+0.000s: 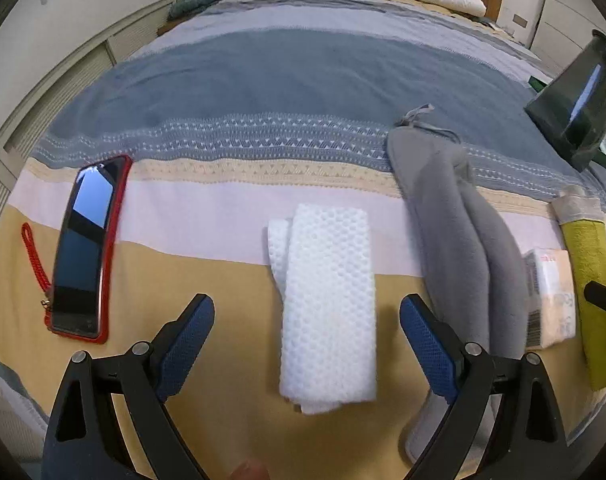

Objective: Organize soft objects
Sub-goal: 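Move both tools back toward the grey sock and yellow towel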

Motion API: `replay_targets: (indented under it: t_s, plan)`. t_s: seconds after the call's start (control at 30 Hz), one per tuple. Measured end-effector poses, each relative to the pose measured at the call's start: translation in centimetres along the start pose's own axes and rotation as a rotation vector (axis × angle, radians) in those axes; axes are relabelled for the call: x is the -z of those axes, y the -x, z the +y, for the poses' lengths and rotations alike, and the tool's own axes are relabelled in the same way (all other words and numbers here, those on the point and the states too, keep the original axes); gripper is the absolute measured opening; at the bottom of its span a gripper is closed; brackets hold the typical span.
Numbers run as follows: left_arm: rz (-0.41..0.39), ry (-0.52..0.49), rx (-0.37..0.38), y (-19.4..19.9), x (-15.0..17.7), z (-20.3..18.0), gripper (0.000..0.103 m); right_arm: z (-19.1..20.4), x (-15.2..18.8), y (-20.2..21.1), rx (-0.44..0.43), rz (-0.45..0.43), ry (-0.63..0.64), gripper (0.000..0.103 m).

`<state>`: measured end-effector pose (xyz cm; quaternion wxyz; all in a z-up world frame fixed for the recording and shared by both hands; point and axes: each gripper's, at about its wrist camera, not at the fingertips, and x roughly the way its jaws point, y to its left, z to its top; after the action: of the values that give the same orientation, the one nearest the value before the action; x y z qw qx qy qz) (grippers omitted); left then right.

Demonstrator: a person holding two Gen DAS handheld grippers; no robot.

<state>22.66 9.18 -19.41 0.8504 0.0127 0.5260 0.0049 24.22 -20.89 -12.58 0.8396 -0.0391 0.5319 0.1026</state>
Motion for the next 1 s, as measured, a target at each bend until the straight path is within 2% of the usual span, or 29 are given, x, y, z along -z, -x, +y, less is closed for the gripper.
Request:
replay_targets:
  t_s: [0.27,0.47,0.67,0.83,1.0]
  plan:
    - [0.030,0.007,-0.010,-1.4,-0.6,0.3,0.091,0.6,-0.7,-2.6,0.020,0.037,-0.005,0.068]
    - [0.027,0.009,-0.011,-1.4,-0.6,0.3,0.091,0.5,-0.9,-2.8,0.012,0.031,-0.011,0.067]
    - [0.023,0.006,-0.013,-1.4,-0.6,0.3,0.091,0.7,-0.9,-0.6,0.021,-0.024,-0.023,0.067]
    - [0.025,0.008,-0.010,-1.3,-0.6,0.3,0.091,3.0,-1.3,2.3,-0.017,-0.094,0.002,0.067]
    - [0.030,-0.001,-0.009,-1.2,-0.7,0.3,0.091,6.1,-1.4,3.2,-0.064,-0.108,0.046,0.066]
